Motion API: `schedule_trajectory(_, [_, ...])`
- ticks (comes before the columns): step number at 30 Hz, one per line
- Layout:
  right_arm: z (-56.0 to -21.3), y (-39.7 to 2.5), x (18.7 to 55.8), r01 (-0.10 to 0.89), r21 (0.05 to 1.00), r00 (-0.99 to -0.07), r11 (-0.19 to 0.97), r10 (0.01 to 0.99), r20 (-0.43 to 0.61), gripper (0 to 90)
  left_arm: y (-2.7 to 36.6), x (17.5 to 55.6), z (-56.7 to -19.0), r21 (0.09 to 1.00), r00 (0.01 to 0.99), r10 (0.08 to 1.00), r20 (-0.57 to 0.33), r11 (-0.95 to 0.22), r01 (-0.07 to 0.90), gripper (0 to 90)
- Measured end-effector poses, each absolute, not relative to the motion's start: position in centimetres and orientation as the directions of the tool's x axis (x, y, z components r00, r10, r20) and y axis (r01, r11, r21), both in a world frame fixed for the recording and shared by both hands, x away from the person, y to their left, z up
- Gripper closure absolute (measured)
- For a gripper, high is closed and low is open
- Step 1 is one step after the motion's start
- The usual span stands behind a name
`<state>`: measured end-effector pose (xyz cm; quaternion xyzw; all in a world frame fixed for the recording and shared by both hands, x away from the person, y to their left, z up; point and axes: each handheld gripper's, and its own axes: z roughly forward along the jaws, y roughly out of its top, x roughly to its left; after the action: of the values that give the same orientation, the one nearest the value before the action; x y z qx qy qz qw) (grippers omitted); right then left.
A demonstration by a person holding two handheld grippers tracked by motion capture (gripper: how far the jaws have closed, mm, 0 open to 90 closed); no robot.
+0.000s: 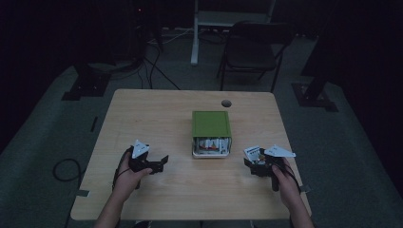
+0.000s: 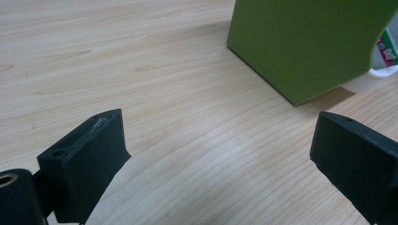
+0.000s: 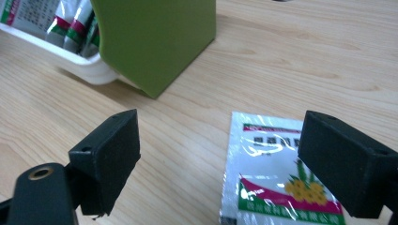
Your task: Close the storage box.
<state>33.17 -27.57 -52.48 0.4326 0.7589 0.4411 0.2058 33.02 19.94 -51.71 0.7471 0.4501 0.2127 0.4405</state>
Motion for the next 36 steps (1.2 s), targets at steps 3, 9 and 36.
schedule_trajectory(3, [-52.6, -27.9, 32.9, 0.477, 0.846, -0.538, 0.237, 0.841, 0.067, 12.8, 20.4, 32.8, -51.8, 0.847, 0.494, 0.866, -0.081, -0.201, 0.492, 4.3])
schedule_trajectory(9, [-53.0, -28.7, 32.2, 0.477, 0.842, -0.537, 0.252, 0.842, 0.052, 12.8, 21.4, 32.3, -52.2, 0.842, 0.468, 0.879, -0.091, -0.182, 0.508, 4.3])
schedule_trajectory(36, [-54.4, -28.2, 29.1, 0.398, 0.806, -0.711, 0.439, 0.703, -0.032, 13.4, 25.7, 30.7, -54.0, 0.801, 0.288, 0.949, -0.128, -0.072, 0.594, 4.4])
